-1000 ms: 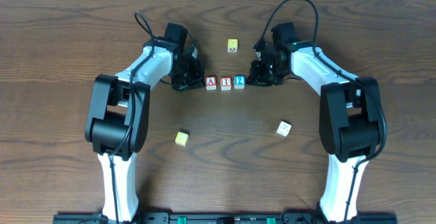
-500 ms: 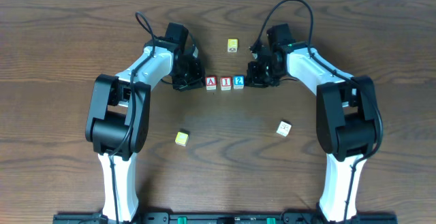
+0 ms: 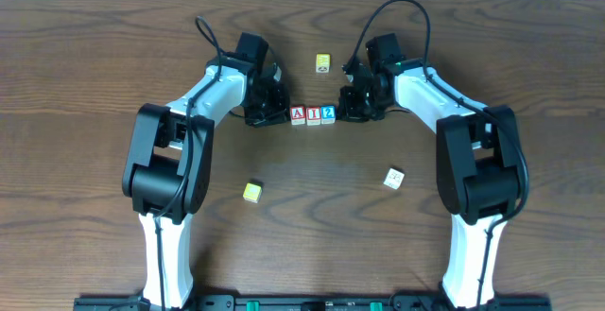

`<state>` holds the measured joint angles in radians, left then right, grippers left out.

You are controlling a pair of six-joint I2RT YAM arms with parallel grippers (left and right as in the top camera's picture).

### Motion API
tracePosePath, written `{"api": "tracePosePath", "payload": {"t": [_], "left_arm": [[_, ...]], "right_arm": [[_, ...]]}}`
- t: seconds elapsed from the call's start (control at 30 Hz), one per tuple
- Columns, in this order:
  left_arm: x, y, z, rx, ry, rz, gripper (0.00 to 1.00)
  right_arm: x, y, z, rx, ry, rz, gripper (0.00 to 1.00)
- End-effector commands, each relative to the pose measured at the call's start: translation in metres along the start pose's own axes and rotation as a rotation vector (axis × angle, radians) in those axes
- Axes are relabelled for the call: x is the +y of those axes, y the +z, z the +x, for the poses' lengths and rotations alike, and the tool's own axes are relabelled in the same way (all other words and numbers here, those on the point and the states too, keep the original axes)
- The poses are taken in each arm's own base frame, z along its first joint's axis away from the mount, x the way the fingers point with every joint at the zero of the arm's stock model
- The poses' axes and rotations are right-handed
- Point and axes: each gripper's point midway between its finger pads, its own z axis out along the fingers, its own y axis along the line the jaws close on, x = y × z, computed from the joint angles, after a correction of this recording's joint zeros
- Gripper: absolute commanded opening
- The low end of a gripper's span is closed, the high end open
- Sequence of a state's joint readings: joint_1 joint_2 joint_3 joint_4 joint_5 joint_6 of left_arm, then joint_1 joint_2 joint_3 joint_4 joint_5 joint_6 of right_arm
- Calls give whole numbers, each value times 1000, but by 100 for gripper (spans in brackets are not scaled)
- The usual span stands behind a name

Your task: Spell out Ai2

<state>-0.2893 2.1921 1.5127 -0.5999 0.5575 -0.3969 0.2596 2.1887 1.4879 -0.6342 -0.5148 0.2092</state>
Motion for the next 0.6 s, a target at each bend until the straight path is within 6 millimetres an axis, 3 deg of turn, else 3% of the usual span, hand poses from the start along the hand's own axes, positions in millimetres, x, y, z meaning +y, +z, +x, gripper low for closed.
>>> {"api": "tracePosePath", "payload": {"t": [0.0, 0.57], "left_arm": [[9, 12, 7, 31, -21, -22, 6], [10, 12, 7, 30, 20, -22, 6]], "right_arm": [[0, 13, 8, 28, 10, 12, 2], [9, 17, 13, 44, 24, 11, 1]]}}
